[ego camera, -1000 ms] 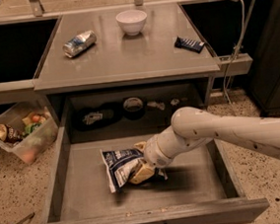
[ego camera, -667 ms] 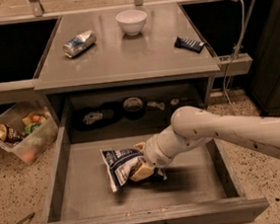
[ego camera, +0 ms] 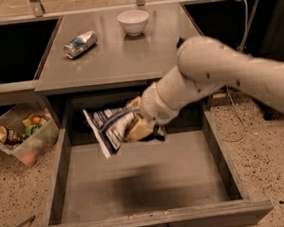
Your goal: Pick blue chip bag from top drawer and place on counter
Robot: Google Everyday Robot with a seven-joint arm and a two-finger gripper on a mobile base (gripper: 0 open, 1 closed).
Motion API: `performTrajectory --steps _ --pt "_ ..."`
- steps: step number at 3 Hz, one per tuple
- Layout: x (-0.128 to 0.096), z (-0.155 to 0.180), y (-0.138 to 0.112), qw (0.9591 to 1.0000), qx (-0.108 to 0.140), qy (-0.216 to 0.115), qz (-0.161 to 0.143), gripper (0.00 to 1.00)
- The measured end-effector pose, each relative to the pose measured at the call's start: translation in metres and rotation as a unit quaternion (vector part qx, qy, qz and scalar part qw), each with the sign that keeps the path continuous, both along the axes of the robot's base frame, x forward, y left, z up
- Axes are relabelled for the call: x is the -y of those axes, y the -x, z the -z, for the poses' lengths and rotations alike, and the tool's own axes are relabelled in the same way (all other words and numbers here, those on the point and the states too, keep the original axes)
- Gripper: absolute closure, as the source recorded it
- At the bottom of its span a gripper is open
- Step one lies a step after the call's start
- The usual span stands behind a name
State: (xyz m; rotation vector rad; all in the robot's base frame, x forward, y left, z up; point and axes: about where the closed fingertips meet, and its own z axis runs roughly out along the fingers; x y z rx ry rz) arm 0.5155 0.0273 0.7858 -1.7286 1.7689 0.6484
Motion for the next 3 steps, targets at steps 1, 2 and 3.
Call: performTrajectory --steps 1,2,3 --pt "0.001 -0.089 0.0 0.9994 0.027 -0.004 -0.019 1.0" --pt "0.003 -0.148 0.001 0.9981 0.049 -0.012 -0.035 1.0" --pt "0.003 -0.151 -0.003 0.9977 0.054 -0.01 -0.039 1.0"
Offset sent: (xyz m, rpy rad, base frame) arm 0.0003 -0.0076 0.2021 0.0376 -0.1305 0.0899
